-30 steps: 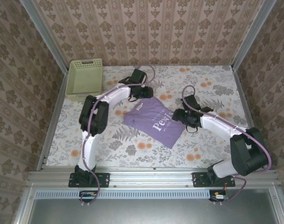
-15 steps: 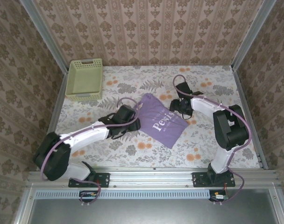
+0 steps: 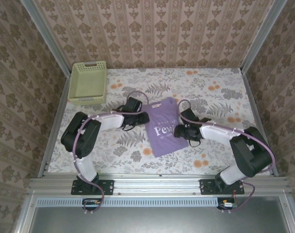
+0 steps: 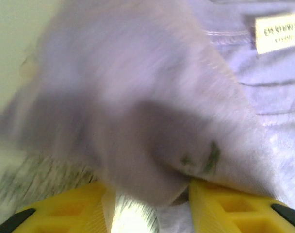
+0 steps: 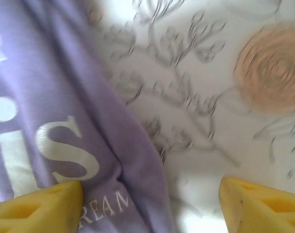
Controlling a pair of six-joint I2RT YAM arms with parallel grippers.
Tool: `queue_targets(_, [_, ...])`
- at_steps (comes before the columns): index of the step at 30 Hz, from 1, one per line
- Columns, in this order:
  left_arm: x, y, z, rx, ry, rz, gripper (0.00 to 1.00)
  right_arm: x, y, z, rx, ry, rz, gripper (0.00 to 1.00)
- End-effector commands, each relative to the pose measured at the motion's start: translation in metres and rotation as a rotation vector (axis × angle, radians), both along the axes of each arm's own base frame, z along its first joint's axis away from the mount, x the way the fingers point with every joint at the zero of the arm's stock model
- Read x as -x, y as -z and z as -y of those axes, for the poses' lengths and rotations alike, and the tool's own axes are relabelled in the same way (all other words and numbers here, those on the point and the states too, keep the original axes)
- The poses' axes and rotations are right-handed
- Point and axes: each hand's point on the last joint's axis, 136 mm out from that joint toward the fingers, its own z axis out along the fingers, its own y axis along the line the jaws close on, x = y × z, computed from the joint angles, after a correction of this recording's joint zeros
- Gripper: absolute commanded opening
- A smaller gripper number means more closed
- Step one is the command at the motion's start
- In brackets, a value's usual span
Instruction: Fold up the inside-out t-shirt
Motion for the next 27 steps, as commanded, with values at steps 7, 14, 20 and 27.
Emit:
queue_targets(7, [-0.018,-0.048,-0.003,-0.017,0.120,0.111,0.52,-0.005,-0.051,0.024,-0.032,0.092,0.084,0.77])
queue_targets(14, [0.001,-0.067,-0.046,0.004,0.001,0.097,0.60,-0.060,-0.093,0.055,-0.030,0.108,0.169,0.80])
queue_targets(20, [0.009,-0.063,-0.050,0.092,-0.054,0.074,0.64,-0.107,-0.087,0.067,-0.037,0.128,0.148,0.82])
queue_targets(27, [-0.005,-0.050,-0.031,0.167,-0.043,0.048,0.65,-0.136,-0.057,0.051,-0.074,0.086,0.088,0.82])
